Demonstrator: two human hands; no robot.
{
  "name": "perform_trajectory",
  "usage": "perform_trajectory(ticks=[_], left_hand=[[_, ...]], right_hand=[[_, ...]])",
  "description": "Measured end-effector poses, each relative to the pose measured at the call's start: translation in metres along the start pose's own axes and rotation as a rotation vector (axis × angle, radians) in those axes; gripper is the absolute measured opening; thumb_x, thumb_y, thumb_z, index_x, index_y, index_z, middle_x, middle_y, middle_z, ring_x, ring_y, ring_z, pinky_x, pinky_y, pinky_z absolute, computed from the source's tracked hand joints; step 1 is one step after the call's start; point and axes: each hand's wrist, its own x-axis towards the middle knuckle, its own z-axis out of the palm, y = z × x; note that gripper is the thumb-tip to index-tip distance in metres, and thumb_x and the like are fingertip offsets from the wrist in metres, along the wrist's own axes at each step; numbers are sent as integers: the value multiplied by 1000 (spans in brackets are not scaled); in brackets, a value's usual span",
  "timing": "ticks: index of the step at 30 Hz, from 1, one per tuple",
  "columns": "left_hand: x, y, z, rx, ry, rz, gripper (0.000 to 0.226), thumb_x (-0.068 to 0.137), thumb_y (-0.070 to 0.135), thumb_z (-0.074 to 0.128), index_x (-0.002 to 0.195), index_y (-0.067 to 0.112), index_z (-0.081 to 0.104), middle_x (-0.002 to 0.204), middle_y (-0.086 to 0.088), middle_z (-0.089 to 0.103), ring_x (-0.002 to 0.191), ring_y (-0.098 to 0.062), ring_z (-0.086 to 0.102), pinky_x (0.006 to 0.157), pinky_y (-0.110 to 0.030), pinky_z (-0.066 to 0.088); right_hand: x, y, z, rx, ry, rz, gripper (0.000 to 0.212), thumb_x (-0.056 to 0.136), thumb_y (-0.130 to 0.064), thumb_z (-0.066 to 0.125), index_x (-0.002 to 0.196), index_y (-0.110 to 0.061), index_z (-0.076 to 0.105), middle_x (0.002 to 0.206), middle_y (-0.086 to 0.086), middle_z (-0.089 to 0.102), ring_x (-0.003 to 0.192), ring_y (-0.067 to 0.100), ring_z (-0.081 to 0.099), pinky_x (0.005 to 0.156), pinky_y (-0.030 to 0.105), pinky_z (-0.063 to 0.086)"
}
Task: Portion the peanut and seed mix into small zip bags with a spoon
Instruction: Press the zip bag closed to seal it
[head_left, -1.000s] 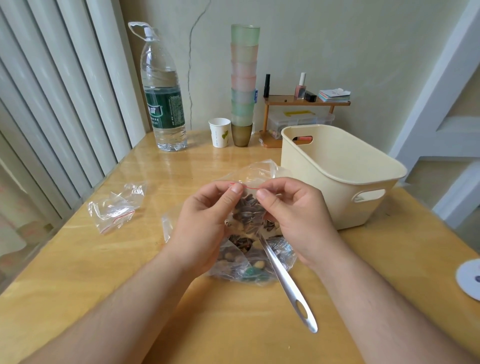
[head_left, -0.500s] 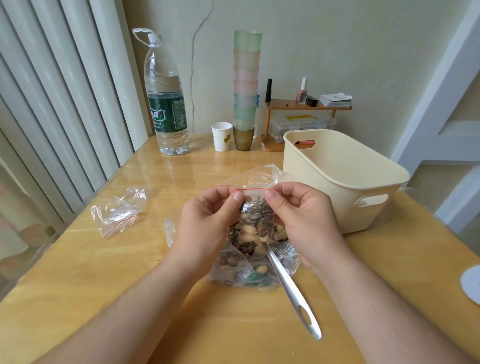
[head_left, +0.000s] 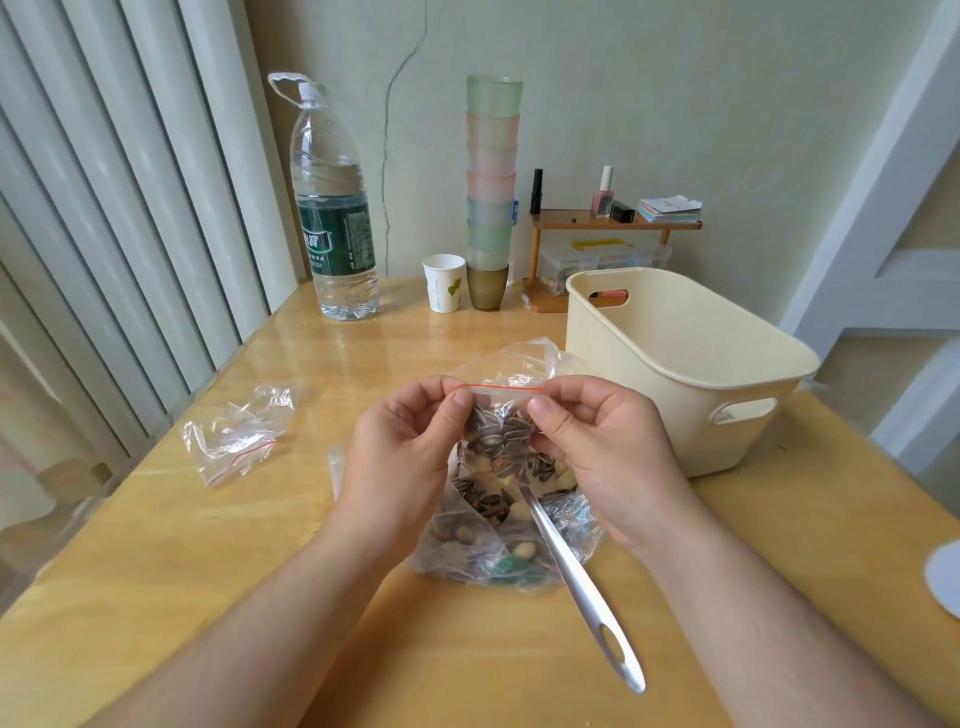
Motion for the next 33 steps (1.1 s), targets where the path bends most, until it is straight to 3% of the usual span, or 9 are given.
perform_trajectory(ticks=[9,14,18,21,27,33], left_hand=[[1,-1,-1,-19,-16,-23,12,101,16,66,96,9,75,89,-11,77,80,-18,67,83,-32,57],[0,1,1,-35,-46,-27,11,101,12,64,97,5,72,81,-8,72,74,-14,66,73,-24,56],[-3,3,3,-16,-64,-13,12,102,13,64,98,4,72,83,-9,74,73,-18,67,69,-26,59],[-7,3,7,20,-80,-6,11,101,14,66,99,6,73,82,-4,77,75,-13,69,73,-25,57],[-8,6,7,30,-80,-9,9,99,12,68,100,4,72,92,-9,81,81,-18,74,76,-24,61],[-9,5,7,56,-87,-14,8,100,13,67,97,8,73,93,-8,81,83,-19,71,84,-36,60]], right_hand=[[1,2,-1,-69,17,-57,19,94,-12,75,85,-28,78,88,3,79,84,15,73,82,37,59],[3,3,-3,-86,41,-83,12,94,-10,75,88,-19,75,81,1,76,79,13,69,81,38,59],[1,1,-2,-55,-22,-66,12,92,-7,75,93,-19,74,85,3,78,80,14,72,77,31,59],[-2,3,3,-80,-40,-73,15,90,-9,78,91,-23,78,89,7,79,83,18,73,80,36,62],[-2,3,2,-88,-4,-97,20,87,-14,82,88,-34,81,88,11,79,83,23,73,81,44,63],[-1,2,3,-111,-17,-89,24,89,-10,80,88,-35,81,90,12,79,85,32,74,85,53,62]])
